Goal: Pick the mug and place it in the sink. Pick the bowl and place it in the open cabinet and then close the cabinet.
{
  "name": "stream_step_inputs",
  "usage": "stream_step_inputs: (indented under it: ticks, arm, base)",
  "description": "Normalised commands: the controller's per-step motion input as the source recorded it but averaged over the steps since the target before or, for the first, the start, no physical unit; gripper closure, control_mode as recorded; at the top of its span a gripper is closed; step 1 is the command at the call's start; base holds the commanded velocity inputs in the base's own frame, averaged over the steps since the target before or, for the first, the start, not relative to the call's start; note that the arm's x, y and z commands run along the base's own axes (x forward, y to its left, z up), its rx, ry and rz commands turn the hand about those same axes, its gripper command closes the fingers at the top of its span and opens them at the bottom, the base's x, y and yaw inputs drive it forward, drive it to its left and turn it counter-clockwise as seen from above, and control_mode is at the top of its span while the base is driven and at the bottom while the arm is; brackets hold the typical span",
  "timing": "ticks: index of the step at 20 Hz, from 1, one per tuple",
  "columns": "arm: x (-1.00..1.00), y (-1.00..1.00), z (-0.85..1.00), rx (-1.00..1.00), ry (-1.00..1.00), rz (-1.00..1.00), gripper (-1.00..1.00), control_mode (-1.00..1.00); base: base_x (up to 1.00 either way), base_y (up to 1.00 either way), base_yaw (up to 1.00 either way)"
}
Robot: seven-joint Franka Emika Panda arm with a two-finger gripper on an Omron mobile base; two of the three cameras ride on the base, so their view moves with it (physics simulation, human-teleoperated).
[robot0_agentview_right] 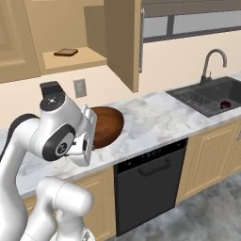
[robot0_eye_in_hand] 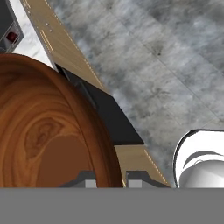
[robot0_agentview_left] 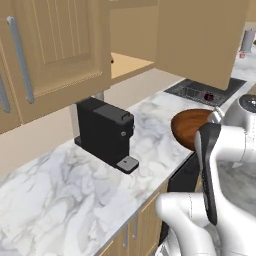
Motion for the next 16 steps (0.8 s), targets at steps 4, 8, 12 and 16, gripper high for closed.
stream_step_inputs:
  ticks: [4, 8, 12, 16]
  arm:
    - [0.0, 0.0, 0.0, 0.0, 0.0, 0.0, 1.0, 1.0]
    - [0.0, 0.0, 0.0, 0.0, 0.0, 0.0, 1.0, 1.0]
    - [0.0, 0.0, 0.0, 0.0, 0.0, 0.0, 1.0, 1.0]
    - [0.0, 0.0, 0.0, 0.0, 0.0, 0.0, 1.0, 1.0]
  base:
    - [0.82, 0.08, 0.15]
    - [0.8, 0.0, 0.2]
    - [0.65, 0.0, 0.2]
    - [0.59, 0.0, 0.22]
